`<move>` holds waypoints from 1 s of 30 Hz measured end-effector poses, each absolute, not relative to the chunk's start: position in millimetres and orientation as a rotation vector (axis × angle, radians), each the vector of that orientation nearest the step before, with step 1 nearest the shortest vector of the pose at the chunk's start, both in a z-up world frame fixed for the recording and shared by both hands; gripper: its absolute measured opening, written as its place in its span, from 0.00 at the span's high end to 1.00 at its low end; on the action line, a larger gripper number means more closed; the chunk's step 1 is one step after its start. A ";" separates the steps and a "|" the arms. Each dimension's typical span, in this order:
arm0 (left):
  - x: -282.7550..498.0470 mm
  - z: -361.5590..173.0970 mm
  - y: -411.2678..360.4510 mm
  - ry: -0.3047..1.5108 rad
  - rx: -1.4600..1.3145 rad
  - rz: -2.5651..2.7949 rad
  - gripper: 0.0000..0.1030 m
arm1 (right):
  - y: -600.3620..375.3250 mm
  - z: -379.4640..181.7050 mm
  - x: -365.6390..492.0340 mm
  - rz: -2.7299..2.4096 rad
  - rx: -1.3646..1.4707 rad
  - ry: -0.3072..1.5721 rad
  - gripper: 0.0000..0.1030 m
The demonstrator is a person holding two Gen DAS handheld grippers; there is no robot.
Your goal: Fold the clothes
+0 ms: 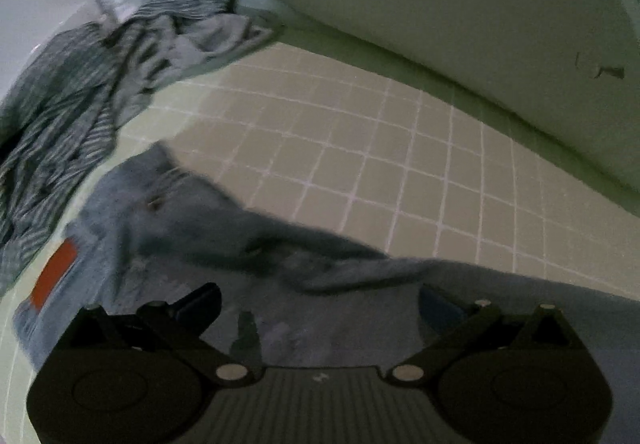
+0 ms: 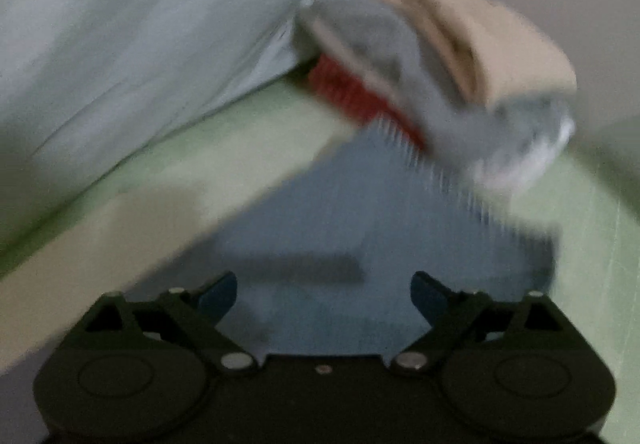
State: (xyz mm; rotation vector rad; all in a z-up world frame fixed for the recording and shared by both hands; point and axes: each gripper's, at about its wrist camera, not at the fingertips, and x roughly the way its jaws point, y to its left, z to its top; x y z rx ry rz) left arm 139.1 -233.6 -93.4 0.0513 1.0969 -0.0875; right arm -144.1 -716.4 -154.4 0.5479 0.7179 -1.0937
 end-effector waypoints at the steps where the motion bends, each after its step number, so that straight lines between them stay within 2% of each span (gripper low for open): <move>1: 131.5 -89.5 -223.9 1.090 0.029 -0.085 0.00 | -699.2 -157.0 -147.4 -1.052 0.569 0.739 0.06; 7: 94.6 -82.9 -158.4 1.072 -0.124 -0.028 0.00 | -611.9 -156.8 -157.2 -0.916 0.579 0.838 0.06; 14: 66.6 -97.0 -68.0 1.083 -0.233 0.074 0.00 | -554.9 -135.8 -145.2 -0.839 0.425 0.867 0.05; 25: 82.2 -136.2 15.9 1.026 -0.434 0.094 0.01 | -499.7 -106.3 -105.4 -0.826 0.399 0.864 0.05; 29: 97.4 -147.8 28.5 1.004 -0.500 0.056 0.09 | -479.8 -98.8 -96.4 -0.845 0.375 0.869 0.05; 30: 99.4 -148.0 28.7 0.986 -0.498 0.044 0.14 | -474.2 -98.5 -95.2 -0.848 0.363 0.871 0.05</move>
